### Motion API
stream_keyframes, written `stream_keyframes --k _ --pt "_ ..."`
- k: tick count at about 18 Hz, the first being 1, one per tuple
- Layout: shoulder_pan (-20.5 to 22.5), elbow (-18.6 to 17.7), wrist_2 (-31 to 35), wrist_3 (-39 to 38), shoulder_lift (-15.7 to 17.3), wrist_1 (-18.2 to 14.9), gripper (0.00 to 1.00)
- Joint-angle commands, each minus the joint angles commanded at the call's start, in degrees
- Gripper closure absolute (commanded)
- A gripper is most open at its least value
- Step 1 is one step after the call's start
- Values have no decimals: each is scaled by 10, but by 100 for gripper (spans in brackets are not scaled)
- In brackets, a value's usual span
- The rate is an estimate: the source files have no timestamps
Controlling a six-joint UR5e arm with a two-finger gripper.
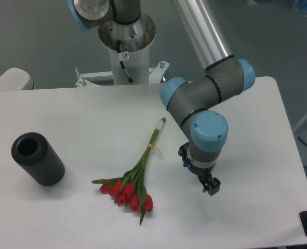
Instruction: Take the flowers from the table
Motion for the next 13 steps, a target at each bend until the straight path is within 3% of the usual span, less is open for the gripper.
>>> stream_keyframes --k 10,13 --pt "-3 -13 -1 -13 4 4 0" --pt "-7 -27 -2 -57 17 2 0"
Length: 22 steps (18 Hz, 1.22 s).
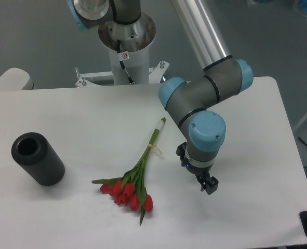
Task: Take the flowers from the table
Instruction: 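Move the gripper over the tulip stems and lower it onto them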
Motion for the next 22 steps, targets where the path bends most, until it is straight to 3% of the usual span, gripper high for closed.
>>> stream_keyframes --k 5,14,20,22 --pt "-1 -42 -7 -36 26 1 0" --pt "-56 -110 -5 -151 53 4 0" --pt "-88 -139 -2 -260 45 75 0" --pt "-91 -144 -1 -280 44 79 0"
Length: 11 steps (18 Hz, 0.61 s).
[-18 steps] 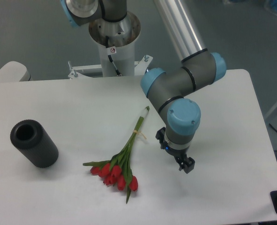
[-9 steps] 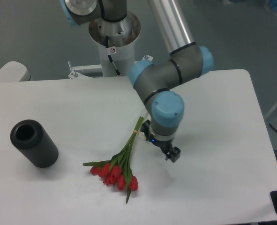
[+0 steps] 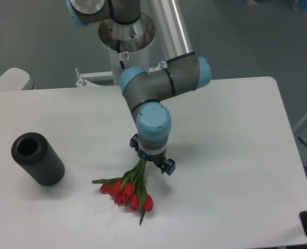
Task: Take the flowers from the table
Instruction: 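Move the gripper over the tulip stems and lower it onto them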
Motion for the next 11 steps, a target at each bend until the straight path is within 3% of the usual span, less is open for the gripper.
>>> stream_keyframes --k 6,8,11 --pt "-15 -3 2 -41 -18 25 0" --pt "-20 -2 3 -40 -20 26 12" --pt "-22 -2 11 -43 -23 26 47"
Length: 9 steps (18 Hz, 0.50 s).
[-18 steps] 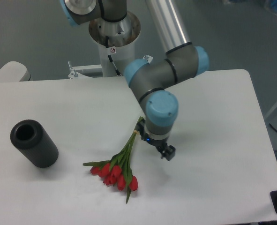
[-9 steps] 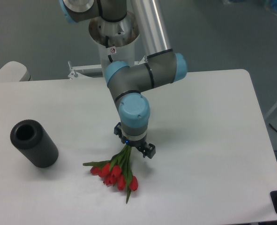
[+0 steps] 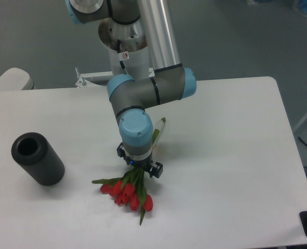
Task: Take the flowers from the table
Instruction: 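Move the gripper over the tulip stems and lower it onto them, then close the gripper around the green tulip stems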
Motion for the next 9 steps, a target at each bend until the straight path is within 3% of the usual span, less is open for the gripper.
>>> stream_keyframes --k 2,9 --pt "0 0 -1 -5 -2 1 66" --pt "3 11 -1 -3 1 -2 93"
